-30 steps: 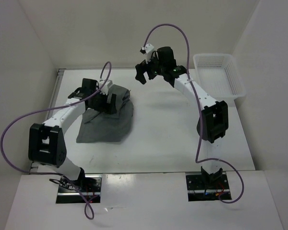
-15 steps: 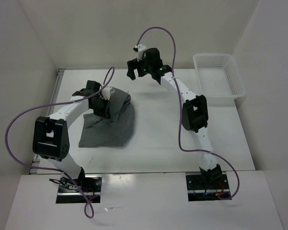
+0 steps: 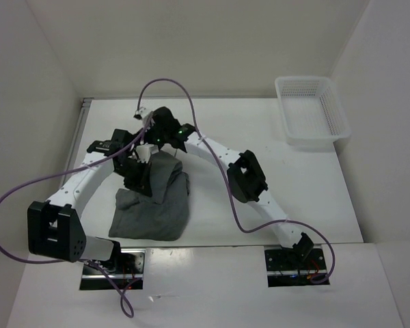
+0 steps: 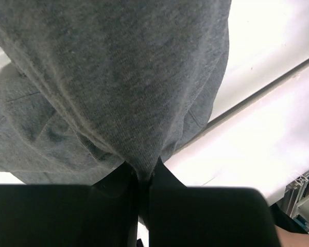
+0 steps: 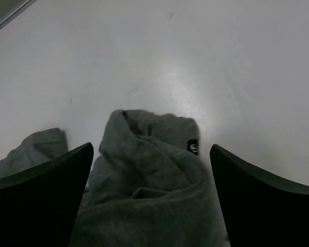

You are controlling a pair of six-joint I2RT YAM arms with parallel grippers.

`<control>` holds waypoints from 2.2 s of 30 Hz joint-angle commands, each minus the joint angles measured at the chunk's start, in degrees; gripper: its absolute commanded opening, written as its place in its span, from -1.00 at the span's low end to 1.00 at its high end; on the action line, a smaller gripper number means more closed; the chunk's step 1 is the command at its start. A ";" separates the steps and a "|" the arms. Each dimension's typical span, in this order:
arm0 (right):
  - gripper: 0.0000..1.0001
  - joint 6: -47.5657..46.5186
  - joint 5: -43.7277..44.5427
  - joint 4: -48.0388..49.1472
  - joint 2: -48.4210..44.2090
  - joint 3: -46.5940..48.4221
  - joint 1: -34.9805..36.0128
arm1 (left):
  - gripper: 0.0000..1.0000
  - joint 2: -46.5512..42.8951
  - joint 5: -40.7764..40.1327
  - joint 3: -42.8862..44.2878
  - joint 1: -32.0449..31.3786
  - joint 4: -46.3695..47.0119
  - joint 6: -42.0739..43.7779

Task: Fold and stack the shorts
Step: Move the shorts to the center of the board

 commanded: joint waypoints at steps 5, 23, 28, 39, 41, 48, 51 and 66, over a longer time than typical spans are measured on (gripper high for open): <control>0.73 1.16 -5.54 -1.72 0.43 -7.76 2.63 | -0.86 -6.00 4.78 -2.30 -0.17 -2.53 0.19; -1.00 -3.49 33.84 5.57 -16.69 -9.97 -11.42 | -1.00 -12.34 -16.04 2.34 7.74 30.59 0.19; -1.00 -3.48 26.30 3.37 -30.02 -17.59 -18.63 | -1.00 -8.74 -17.89 7.89 7.22 36.93 0.19; 0.31 -5.06 10.41 -0.05 -54.49 -63.02 -19.25 | -0.93 -14.00 -26.42 -9.48 -2.36 28.69 0.19; 1.00 -6.83 6.87 -2.42 -56.25 -70.13 -19.87 | -0.68 -17.42 -27.04 -15.71 -4.02 25.61 0.19; 1.00 -4.72 2.81 -0.76 -55.48 -66.67 -25.23 | 0.62 -28.33 -21.77 -24.53 -5.35 21.02 0.19; 0.94 -4.72 2.82 -0.76 -53.36 -62.71 -25.23 | 0.62 -26.76 -24.21 -24.54 -5.35 21.64 0.19; 0.77 -16.23 1.85 -3.31 -48.52 -69.91 -25.23 | 0.67 -11.91 -25.63 -25.51 -5.35 25.50 0.19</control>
